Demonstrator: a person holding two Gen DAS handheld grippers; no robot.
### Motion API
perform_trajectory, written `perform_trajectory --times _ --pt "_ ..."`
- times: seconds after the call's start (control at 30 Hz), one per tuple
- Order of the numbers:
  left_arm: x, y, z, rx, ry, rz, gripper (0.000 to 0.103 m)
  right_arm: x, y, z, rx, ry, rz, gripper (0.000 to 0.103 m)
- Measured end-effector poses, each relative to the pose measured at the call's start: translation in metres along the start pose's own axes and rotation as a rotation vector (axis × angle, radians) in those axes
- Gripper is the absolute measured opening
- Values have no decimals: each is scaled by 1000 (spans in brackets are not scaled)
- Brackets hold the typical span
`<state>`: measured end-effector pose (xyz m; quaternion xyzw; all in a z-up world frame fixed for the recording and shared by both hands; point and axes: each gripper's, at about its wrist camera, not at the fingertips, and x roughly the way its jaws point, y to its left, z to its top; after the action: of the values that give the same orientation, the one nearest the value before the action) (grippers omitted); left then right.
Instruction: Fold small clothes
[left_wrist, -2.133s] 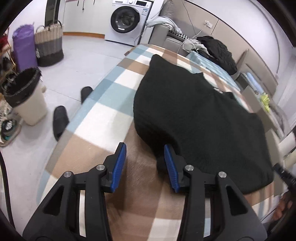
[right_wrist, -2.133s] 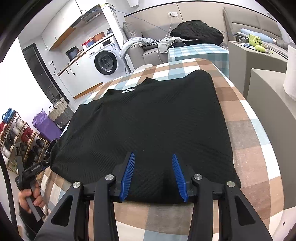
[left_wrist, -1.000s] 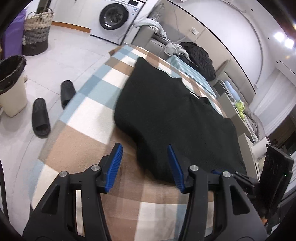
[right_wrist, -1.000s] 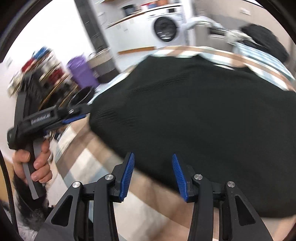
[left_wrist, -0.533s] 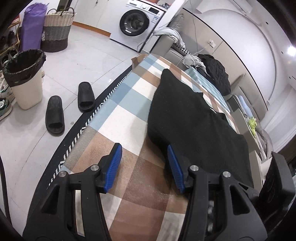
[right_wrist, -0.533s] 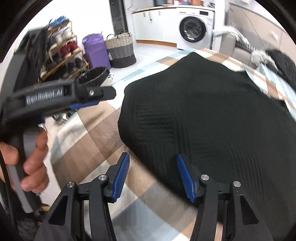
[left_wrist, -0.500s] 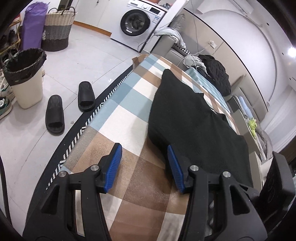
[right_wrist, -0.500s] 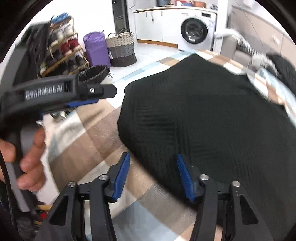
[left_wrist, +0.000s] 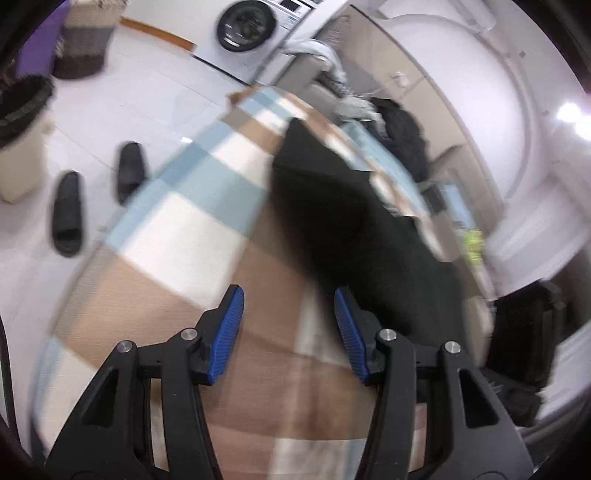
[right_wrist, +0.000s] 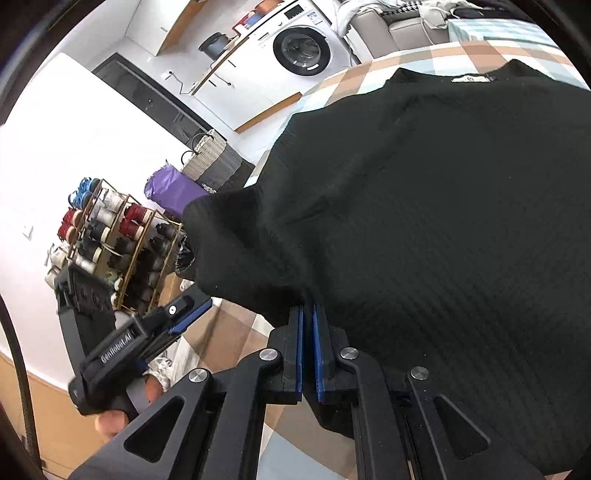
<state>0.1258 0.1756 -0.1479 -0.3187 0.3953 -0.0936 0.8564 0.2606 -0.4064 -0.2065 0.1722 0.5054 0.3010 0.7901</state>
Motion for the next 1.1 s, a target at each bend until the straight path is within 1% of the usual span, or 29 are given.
perform_trajectory --times 0.07,0.1,0.17,0.27,0.33,0.37,0.4,0.47,0.5,0.53,0.57,0.67,0.73,0.77,0.8,0.83,0.87,0.9,0.93,1.0,1.1 --pt "3 -6 4 -11 -3 -76 48 1 1 -2 -13 4 -11 5" --pt "4 -8 6 -10 -4 -102 48 2 2 -4 -16 4 -16 5" --pt "9 -14 9 0 -6 -120 50 2 4 -6 -16 10 -14 5" --pt "14 -25 11 27 4 -151 50 5 8 -9 -29 16 -14 5" --pt "18 -35 13 61 4 -151 50 6 8 -10 -34 24 -14 5" --pt "20 -38 13 69 -1 -145 50 9 11 -11 -36 27 -14 5" --pt "21 -41 13 81 -12 -126 47 11 12 -11 -37 30 -14 5" --pt "20 -44 13 94 -40 -89 27 14 15 -11 -46 32 -21 5" --pt "17 -44 13 99 -47 -83 21 15 16 -11 -46 32 -22 5" --pt "15 -43 13 101 -54 -77 11 16 17 -11 -43 33 -21 5" --pt "13 -42 13 101 -61 -70 9 18 17 -10 -42 35 -20 5" --pt "0 -39 8 105 -93 -33 7 18 21 -10 -57 41 -22 5" --pt "-10 -36 2 107 -107 -1 7 15 24 -12 -87 45 -34 8" --pt "-15 -35 0 106 -108 10 7 12 27 -12 -111 42 -50 14" --pt "-20 -31 -4 105 -105 38 7 10 30 -13 -132 38 -61 22" --pt "-23 -27 -8 103 -103 60 7 7 34 -14 -163 32 -76 27" --pt "-26 -23 -11 97 -98 79 7 3 36 -16 -184 25 -86 35" --pt "-29 -14 -16 80 -86 95 7 0 37 -18 -200 18 -94 41" --pt "-30 -8 -19 69 -78 103 7 -4 38 -20 -221 13 -106 43" --pt "-32 5 -27 42 -61 120 7 -10 38 -25 -268 9 -146 43" --pt "-36 19 -35 20 -56 134 7 -14 33 -31 -293 5 -188 44"
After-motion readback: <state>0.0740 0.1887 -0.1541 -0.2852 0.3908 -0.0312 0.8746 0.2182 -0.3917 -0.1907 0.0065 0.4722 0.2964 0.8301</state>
